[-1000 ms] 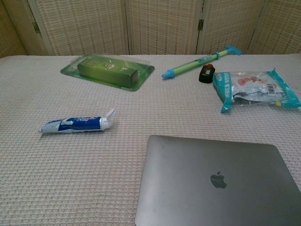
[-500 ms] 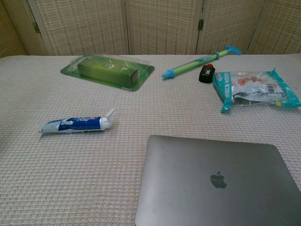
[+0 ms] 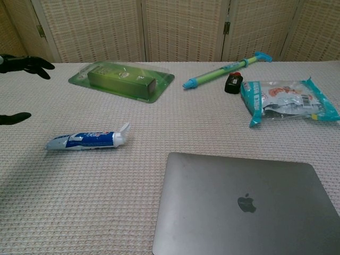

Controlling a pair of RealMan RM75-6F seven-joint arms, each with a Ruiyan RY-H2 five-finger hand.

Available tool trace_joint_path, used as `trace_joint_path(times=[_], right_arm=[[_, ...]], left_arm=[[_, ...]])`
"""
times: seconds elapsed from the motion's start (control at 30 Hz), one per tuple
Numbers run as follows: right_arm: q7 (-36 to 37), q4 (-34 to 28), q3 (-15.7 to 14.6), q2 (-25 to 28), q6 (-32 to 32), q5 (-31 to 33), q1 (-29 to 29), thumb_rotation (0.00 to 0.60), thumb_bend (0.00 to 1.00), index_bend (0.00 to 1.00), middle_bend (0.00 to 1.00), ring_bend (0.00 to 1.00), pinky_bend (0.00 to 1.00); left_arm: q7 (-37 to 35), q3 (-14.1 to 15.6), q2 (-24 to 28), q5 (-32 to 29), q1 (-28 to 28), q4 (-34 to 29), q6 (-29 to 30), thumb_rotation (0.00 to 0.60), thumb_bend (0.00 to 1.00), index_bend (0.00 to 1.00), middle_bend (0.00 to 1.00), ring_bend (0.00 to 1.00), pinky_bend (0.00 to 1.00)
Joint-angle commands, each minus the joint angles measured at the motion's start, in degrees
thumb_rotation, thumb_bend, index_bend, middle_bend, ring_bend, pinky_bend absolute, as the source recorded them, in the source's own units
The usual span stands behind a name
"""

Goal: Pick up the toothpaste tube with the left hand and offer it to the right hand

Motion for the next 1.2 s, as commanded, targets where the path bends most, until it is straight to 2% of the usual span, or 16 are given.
trace_joint_path(times=[0.03, 0.3, 0.63, 0.97, 1.2], right_arm=[[0.1, 0.2, 0.0, -0.1, 0.0, 0.1, 0.0, 0.600, 0.13, 0.00, 0.00, 0.00, 0.00], [0.3, 0.6, 0.0, -0.3, -0.4, 0.3, 0.1, 0.600, 0.13, 0.00, 0.00, 0.00, 0.00], [0.5, 1.0, -0.1, -0.3, -0.4, 0.6, -0.2, 0.600, 0.13, 0.00, 0.00, 0.00, 0.00], [0.5, 1.3, -0.3, -0.7, -1.0, 0.9, -0.2, 0.600, 0.13, 0.00, 0.00, 0.00, 0.00], [0.6, 1.4, -0.2, -0.7, -1.1, 1.1, -0.2, 0.600, 0.13, 0.00, 0.00, 0.00, 0.00]], left_arm=[[2.9, 0.2, -3.4, -1.8, -3.0, 2.8, -3.5, 0.600, 0.37, 0.12, 0.19, 0.14, 0.05], [8.3, 0.9, -9.0, -4.0, -6.1, 6.3, -6.6, 0.600, 0.35, 0.05, 0.13, 0.10, 0.00], [9.9, 0.6, -16.7, -6.0, -9.3, 16.6, -7.8, 0.600, 0.35, 0.02, 0.12, 0.09, 0.00], [9.0, 1.1, -18.9, -7.9, -10.8, 23.6, -9.8, 0.600, 0.34, 0.04, 0.11, 0.09, 0.00], [7.6, 0.2, -20.0, -9.8, -11.6, 28.2, -10.6, 0.600, 0.34, 0.05, 0.11, 0.09, 0.00]])
